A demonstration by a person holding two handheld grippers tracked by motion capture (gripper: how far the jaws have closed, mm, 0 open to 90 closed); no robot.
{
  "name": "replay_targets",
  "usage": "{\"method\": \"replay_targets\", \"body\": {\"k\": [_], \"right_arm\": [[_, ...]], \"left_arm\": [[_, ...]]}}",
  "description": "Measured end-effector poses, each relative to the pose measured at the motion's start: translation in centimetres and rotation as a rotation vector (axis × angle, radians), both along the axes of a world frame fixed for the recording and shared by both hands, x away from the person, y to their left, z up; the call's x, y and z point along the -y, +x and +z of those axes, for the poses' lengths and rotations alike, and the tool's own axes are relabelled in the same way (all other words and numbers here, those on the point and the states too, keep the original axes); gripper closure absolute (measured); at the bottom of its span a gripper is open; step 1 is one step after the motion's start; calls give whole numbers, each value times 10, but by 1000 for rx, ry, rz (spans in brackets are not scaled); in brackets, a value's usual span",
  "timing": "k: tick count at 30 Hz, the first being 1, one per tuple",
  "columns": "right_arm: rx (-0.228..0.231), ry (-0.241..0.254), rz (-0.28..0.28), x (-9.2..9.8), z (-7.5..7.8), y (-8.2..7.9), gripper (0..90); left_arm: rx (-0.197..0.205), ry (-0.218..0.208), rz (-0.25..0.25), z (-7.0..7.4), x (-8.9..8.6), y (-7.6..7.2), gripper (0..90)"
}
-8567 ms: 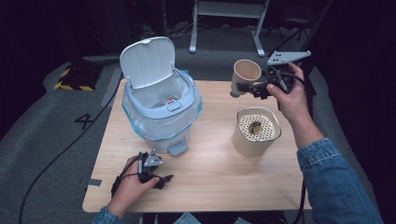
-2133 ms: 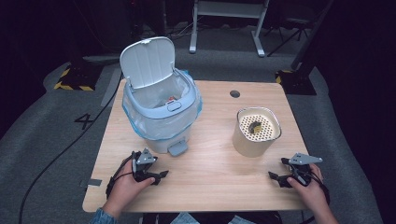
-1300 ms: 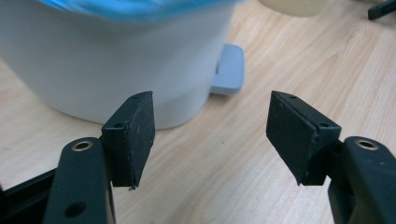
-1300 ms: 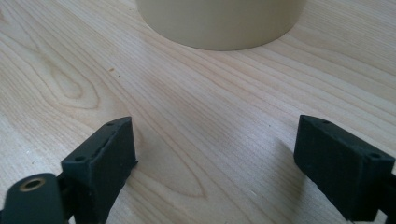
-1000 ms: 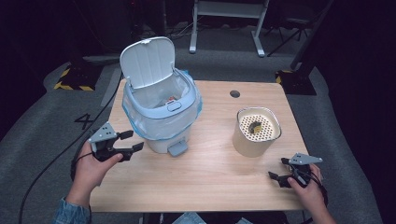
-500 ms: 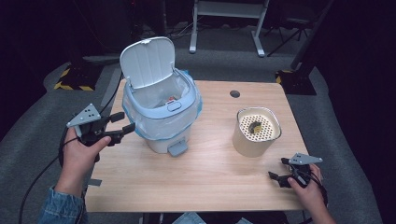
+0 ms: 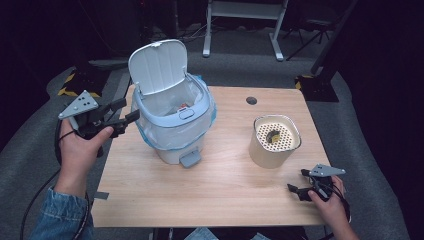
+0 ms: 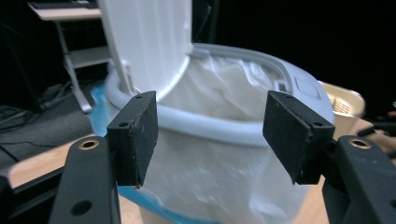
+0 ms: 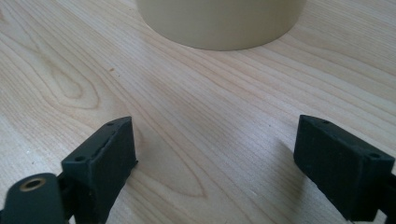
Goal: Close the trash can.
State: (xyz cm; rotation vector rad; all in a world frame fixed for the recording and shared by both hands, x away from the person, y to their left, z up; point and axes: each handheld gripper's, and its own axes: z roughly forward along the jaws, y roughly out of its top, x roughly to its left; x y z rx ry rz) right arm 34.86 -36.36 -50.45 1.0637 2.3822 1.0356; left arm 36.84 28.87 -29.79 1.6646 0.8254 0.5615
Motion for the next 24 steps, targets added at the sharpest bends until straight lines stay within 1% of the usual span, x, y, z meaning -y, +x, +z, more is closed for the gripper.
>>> {"method": "replay_targets", "body": {"k": [5,6,8,11,14,17,19,20,21,24], "right_arm": [[3,-2,-6,0,0,-1,138],[4,-1,-5,0,0,-1,138],[3,-1,-5,0,0,-1,138],[4,-1,-5,0,0,-1,138],[4,-1,-5,0,0,-1,138],[4,-1,-5,0,0,-1,138],[3,-1,-5,0,0,-1,138],[3,-1,-5,0,0,-1,138],[3,-1,-5,0,0,-1,138],[4,-1,-5,0,0,-1,138]], "left_arm": [[34,-10,47,12,-3,12,363],[35,-25,48,17,-3,19,363],[37,-27,50,19,-3,21,363],[39,-25,63,25,-3,30,363],[35,-13,79,33,-5,41,357],[33,-19,85,40,-7,50,354],[36,-37,87,44,-7,55,354],[38,-53,77,47,-7,61,355],[38,-53,77,47,-7,61,355],[43,-71,59,49,-6,67,357]]}}
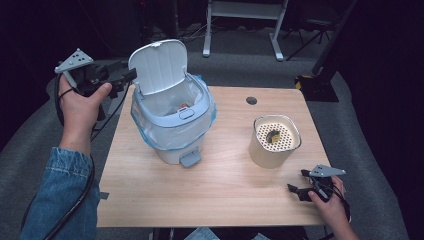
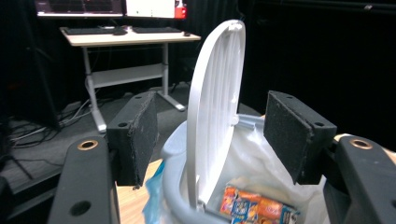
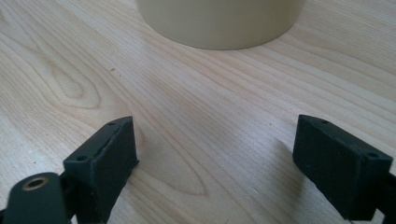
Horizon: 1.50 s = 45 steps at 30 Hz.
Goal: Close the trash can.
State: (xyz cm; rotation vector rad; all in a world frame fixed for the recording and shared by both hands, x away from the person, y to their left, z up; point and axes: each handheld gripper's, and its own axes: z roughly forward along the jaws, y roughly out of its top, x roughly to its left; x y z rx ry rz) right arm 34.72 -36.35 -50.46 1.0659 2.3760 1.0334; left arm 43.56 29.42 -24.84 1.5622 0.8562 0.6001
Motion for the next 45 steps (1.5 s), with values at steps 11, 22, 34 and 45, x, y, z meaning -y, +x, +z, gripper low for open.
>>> {"method": "replay_targets", "body": {"k": [11,22,34,45], "right_arm": [[0,0,0,0,0,0,138],[0,0,0,0,0,0,138],[0,0,0,0,0,0,138],[0,0,0,0,0,0,138]], "left_arm": [[-4,16,-62,4,15,5,372],[-55,20,-166,-4,27,-22,393],[-158,35,-236,-20,55,-32,430],[-244,83,-207,-28,75,-23,607]]}}
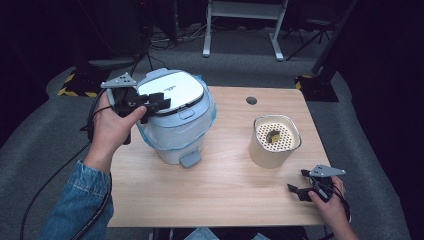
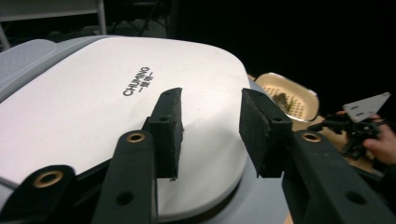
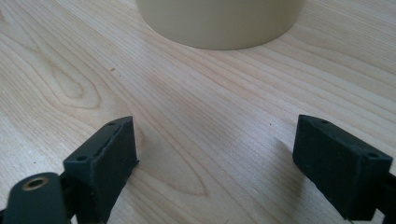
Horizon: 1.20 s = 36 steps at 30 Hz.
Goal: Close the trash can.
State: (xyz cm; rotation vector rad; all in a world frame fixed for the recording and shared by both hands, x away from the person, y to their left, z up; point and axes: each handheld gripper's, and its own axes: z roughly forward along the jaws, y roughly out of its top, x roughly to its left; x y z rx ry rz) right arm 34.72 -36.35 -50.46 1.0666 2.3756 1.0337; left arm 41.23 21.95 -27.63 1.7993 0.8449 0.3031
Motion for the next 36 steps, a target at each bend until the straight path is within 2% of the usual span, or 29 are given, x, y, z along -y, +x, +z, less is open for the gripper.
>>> {"method": "replay_targets", "body": {"k": [2,3,8,12,13,16,22,24,30,33,34,36], "right_arm": [[0,0,0,0,0,0,138],[0,0,0,0,0,0,138],[0,0,0,0,0,0,138],[0,0,0,0,0,0,138],[0,0,0,0,0,0,138],[0,0,0,0,0,0,138],[0,0,0,0,0,0,138],[1,0,-1,0,0,0,139],[0,0,-2,0,0,-1,140],[0,0,-1,0,0,-1,140],[0,0,-1,0,0,-1,140],[1,0,-1,0,0,-1,140]], "left_arm": [[7,36,8,-1,4,2,628],[15,68,12,-2,8,3,637],[34,100,5,-2,19,4,700],[80,171,23,0,32,5,776],[87,181,13,0,36,6,830],[95,192,-8,0,40,6,896],[71,254,11,6,47,5,900],[72,292,6,5,49,6,900],[66,255,-1,4,47,7,899],[69,208,-6,2,49,6,580],[103,202,-26,2,49,5,521],[140,172,-62,3,51,0,448]]}}
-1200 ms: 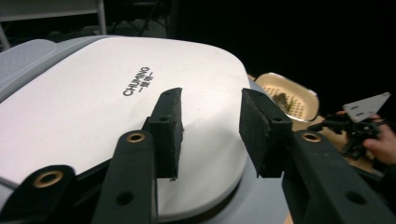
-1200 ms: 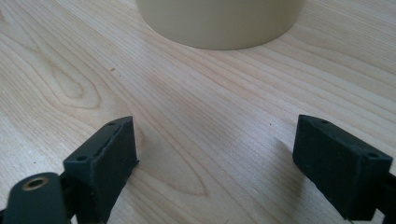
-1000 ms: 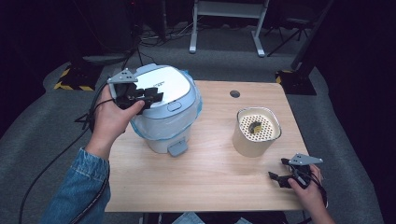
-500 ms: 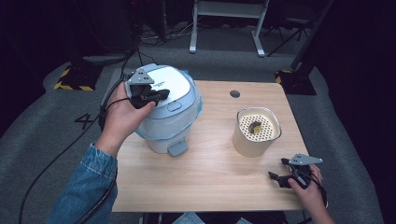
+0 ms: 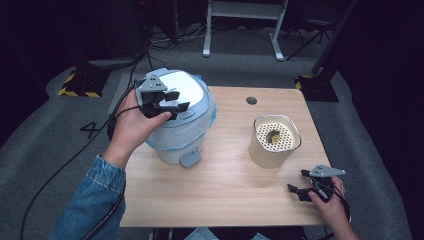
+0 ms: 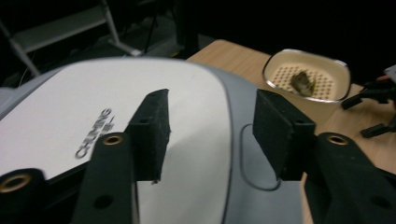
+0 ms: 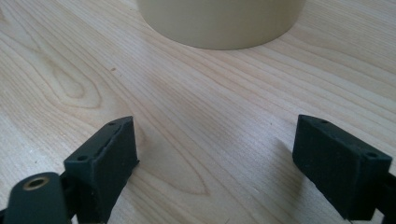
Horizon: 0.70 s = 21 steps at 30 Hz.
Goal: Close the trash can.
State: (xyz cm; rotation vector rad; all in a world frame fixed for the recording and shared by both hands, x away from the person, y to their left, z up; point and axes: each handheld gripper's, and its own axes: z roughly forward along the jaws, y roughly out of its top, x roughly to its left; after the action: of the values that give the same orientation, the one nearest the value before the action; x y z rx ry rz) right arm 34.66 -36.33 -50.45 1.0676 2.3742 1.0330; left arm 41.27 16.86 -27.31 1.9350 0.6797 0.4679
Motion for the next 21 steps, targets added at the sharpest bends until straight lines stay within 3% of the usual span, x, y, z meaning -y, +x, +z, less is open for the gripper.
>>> {"method": "replay_targets", "body": {"k": [2,4,7,10,14,21], "right_arm": [[0,0,0,0,0,0,140],[0,0,0,0,0,0,140],[0,0,0,0,0,0,140],[0,0,0,0,0,0,140],[0,0,0,0,0,0,140],[-1,0,0,0,0,0,140]], "left_arm": [[5,-9,-35,0,4,-8,403],[6,16,-56,0,8,-17,367],[-32,26,-70,-1,12,-32,344],[-39,3,-98,-5,13,-45,355],[-23,24,-106,-10,14,-62,338],[-47,11,-103,-30,8,-84,336]]}}
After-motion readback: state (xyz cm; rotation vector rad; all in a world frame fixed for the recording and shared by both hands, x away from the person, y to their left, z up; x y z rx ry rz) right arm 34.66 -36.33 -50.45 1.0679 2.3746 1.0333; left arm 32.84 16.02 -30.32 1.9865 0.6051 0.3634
